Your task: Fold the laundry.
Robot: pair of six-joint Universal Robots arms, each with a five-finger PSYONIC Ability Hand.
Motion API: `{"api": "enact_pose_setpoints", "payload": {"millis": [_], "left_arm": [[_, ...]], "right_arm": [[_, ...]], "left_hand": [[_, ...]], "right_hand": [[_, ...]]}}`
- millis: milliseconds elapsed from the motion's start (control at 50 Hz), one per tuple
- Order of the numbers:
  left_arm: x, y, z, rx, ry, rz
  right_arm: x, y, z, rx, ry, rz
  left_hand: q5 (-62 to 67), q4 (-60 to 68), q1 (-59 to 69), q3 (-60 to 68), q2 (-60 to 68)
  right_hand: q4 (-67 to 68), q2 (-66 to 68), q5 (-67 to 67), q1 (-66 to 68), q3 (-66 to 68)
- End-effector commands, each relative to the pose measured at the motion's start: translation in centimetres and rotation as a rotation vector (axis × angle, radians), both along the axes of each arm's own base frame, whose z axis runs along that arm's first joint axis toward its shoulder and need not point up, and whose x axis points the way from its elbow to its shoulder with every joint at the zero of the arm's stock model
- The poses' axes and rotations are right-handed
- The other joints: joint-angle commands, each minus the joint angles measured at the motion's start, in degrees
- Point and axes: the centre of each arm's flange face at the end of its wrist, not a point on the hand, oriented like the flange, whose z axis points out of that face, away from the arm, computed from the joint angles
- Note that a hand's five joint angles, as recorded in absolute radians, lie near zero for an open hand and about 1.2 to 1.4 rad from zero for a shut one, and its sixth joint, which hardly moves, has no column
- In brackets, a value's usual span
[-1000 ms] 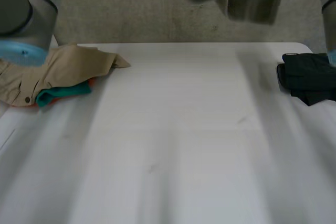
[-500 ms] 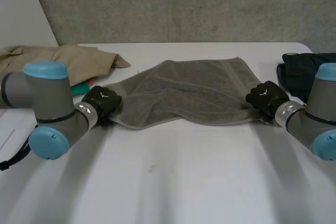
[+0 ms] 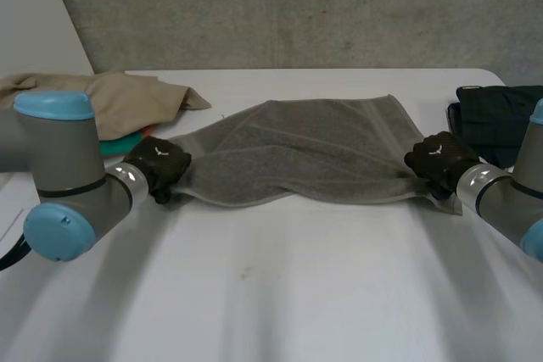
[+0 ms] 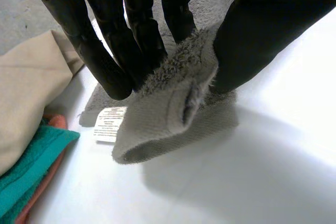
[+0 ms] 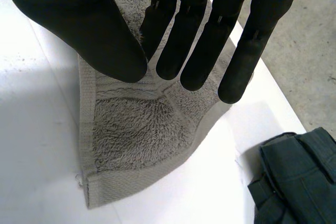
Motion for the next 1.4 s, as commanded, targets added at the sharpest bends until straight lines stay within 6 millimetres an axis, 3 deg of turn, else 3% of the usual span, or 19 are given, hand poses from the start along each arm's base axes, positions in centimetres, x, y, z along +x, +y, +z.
{"api": "enact_pose_setpoints", "payload": {"millis": [20, 140, 240, 400, 500, 560, 640, 660, 720, 740, 840, 920, 1000, 1060, 1120, 1180, 1240, 1320, 1400], "left_arm": [[1.4, 3.3, 0.6, 0.146, -0.052, 0.004], [2.7, 8.9, 1.3, 0.346, -0.168, -0.101], [3.6, 10.2, 0.8, 0.425, -0.249, -0.178], [3.0, 6.3, 0.7, 0.301, -0.270, -0.137], [1.6, 2.2, 2.8, 0.121, -0.227, -0.085], [0.4, -1.3, 6.3, -0.094, -0.161, -0.040], [-0.8, -5.0, 13.6, -0.438, -0.011, 0.021], [-1.0, -5.8, 16.9, -0.579, 0.073, 0.037], [-1.1, -6.4, 21.0, -0.747, 0.206, 0.053], [-1.3, -6.3, 23.2, -0.837, 0.279, 0.049], [-1.4, -6.0, 25.9, -0.933, 0.413, 0.049], [-1.0, -6.0, 24.5, -0.861, 0.407, 0.077], [-0.8, -6.2, 20.1, -0.711, 0.355, 0.096], [-0.8, -6.0, 16.6, -0.609, 0.313, 0.095], [-1.1, -5.3, 13.1, -0.514, 0.272, 0.063], [-1.6, -4.5, 11.1, -0.470, 0.237, 0.013], [-1.8, -3.7, 10.3, -0.457, 0.217, -0.012], [-2.1, -2.2, 11.2, -0.461, 0.219, -0.036], [-2.7, -0.1, 13.0, -0.481, 0.232, -0.069]], "right_arm": [[-1.1, 1.4, 2.1, 0.023, 0.071, 0.027], [-3.3, 5.9, 3.2, 0.237, 0.317, 0.195], [-4.2, 8.4, 3.9, 0.409, 0.427, 0.311], [-3.5, 6.4, 2.2, 0.387, 0.447, 0.235], [-2.1, 3.3, 3.0, 0.223, 0.409, 0.165], [-0.3, -0.1, 5.9, 0.006, 0.298, 0.079], [0.9, -3.9, 11.7, -0.296, 0.115, -0.049], [1.0, -5.1, 14.4, -0.429, 0.022, -0.106], [1.0, -6.2, 18.2, -0.614, -0.114, -0.169], [1.0, -6.4, 20.4, -0.726, -0.200, -0.188], [1.4, -6.0, 23.9, -0.922, -0.335, -0.169], [1.8, -5.8, 23.3, -0.902, -0.326, -0.129], [2.2, -6.0, 21.1, -0.818, -0.301, -0.085], [2.3, -6.3, 18.4, -0.717, -0.273, -0.063], [2.4, -6.0, 14.0, -0.521, -0.225, -0.047], [2.5, -5.3, 10.4, -0.350, -0.194, -0.032], [2.6, -4.7, 8.1, -0.238, -0.176, -0.032], [2.8, -3.8, 5.9, -0.100, -0.200, -0.061], [3.2, -3.3, 5.5, -0.047, -0.268, -0.096]], "left_hand": [[13.1, 11.6, 13.6, 12.0, 11.6], [13.1, 11.6, 13.6, 12.0, 11.6], [13.1, 11.6, 13.6, 12.0, 11.6], [13.1, 11.6, 13.6, 12.0, 11.6], [13.1, 11.6, 13.6, 12.0, 11.6], [13.1, 11.6, 13.6, 12.0, 11.6], [13.1, 11.6, 13.6, 12.0, 11.6], [13.1, 11.6, 13.6, 12.0, 11.6], [13.1, 11.6, 13.6, 12.0, 11.6], [13.1, 11.6, 13.6, 12.0, 11.6], [13.1, 11.6, 13.6, 12.0, 11.6], [13.1, 11.6, 13.6, 12.0, 11.6], [13.1, 11.6, 13.6, 12.0, 11.6], [13.1, 11.6, 13.6, 12.0, 11.6], [13.1, 11.6, 13.6, 12.0, 11.6], [13.1, 11.6, 13.6, 12.0, 11.6], [13.1, 11.6, 13.6, 12.0, 11.6], [13.1, 11.6, 13.6, 12.0, 11.6], [13.1, 11.6, 13.6, 12.0, 11.6]], "right_hand": [[11.6, 12.1, 11.1, 18.7, 11.9], [11.6, 12.1, 11.1, 18.7, 11.9], [11.6, 12.1, 11.1, 18.7, 11.9], [11.6, 12.1, 11.1, 18.7, 11.9], [11.6, 12.1, 11.1, 18.7, 11.9], [11.6, 12.1, 11.1, 18.7, 11.9], [11.6, 12.1, 11.1, 18.7, 11.9], [11.6, 12.1, 11.1, 18.7, 11.9], [11.6, 12.1, 11.1, 18.7, 11.9], [11.6, 12.1, 11.1, 18.7, 11.9], [11.6, 12.1, 11.1, 18.7, 11.9], [11.6, 12.1, 11.1, 18.7, 11.9], [11.6, 12.1, 11.1, 18.7, 11.9], [11.6, 12.1, 11.1, 18.7, 11.9], [11.6, 12.1, 11.1, 18.7, 11.9], [-22.6, -22.0, -23.1, -15.5, -22.3], [-37.5, -37.0, -38.0, -30.4, -37.2], [-57.3, -56.8, -57.9, -50.2, -57.1], [-58.4, -57.9, -58.9, -51.3, -58.1]]}}
